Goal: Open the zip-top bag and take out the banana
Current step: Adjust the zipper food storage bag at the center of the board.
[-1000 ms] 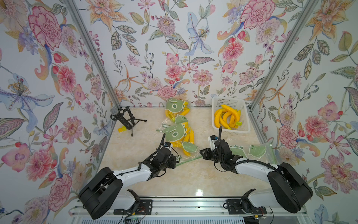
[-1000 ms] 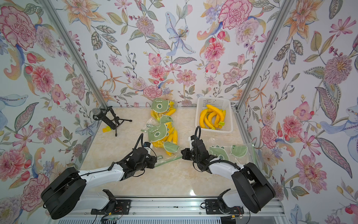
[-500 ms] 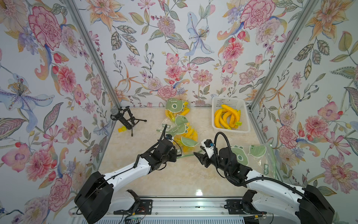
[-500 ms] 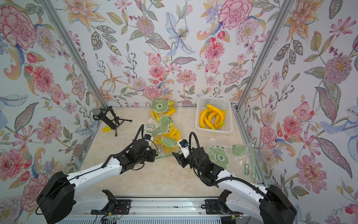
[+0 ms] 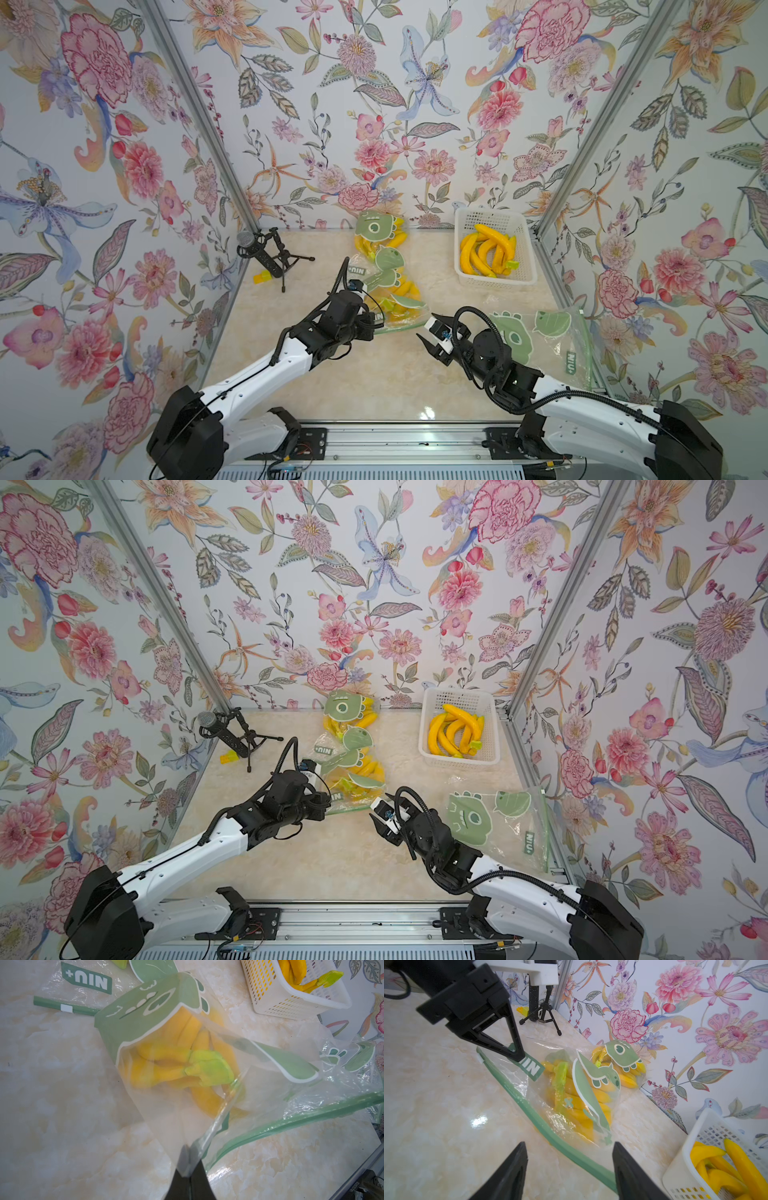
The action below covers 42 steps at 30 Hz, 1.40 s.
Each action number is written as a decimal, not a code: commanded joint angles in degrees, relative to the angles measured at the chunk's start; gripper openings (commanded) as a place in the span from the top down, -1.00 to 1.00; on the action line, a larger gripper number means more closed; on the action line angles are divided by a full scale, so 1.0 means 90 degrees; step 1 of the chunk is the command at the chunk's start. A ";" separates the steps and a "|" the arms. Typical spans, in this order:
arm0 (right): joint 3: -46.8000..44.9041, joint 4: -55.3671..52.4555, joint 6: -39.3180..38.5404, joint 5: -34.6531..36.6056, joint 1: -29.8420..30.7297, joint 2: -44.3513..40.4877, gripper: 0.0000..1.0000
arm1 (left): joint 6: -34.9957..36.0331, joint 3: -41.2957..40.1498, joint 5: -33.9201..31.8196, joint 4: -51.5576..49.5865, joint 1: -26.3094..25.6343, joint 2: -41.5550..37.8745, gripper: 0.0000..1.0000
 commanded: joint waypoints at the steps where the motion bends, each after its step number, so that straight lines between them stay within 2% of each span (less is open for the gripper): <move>1: 0.0097 0.0456 -0.0844 0.0127 0.0225 0.0364 -0.31 | 0.0166 0.0295 0.0070 -0.0174 0.0062 -0.0142 1.00; 11: 0.0592 0.1316 -0.2027 0.0368 0.0292 0.1954 -0.28 | 0.0211 0.0396 0.0375 -0.0159 0.0061 -0.0223 1.00; 16: 0.0774 0.1500 -0.2340 0.0511 0.0291 0.2409 -0.17 | 0.0215 0.0396 0.0477 -0.0150 0.0060 -0.0186 1.00; 23: 0.0851 0.1939 -0.2737 0.0854 0.0270 0.2926 0.17 | 0.0240 0.0406 0.0514 -0.0159 0.0062 -0.0229 1.00; 26: 0.0860 0.2116 -0.2926 0.1019 0.0266 0.3048 0.23 | 0.0258 0.0424 0.0549 -0.0158 0.0062 -0.0215 1.00; 36: 0.0939 0.1772 -0.2668 0.0879 0.0257 0.2859 1.00 | 0.0327 0.0493 0.0510 -0.0212 0.0057 -0.0181 1.00; 42: 0.0950 0.1348 -0.2317 0.0686 0.0236 0.2626 1.00 | 0.0336 0.0464 0.0403 -0.0178 0.0062 -0.0251 0.96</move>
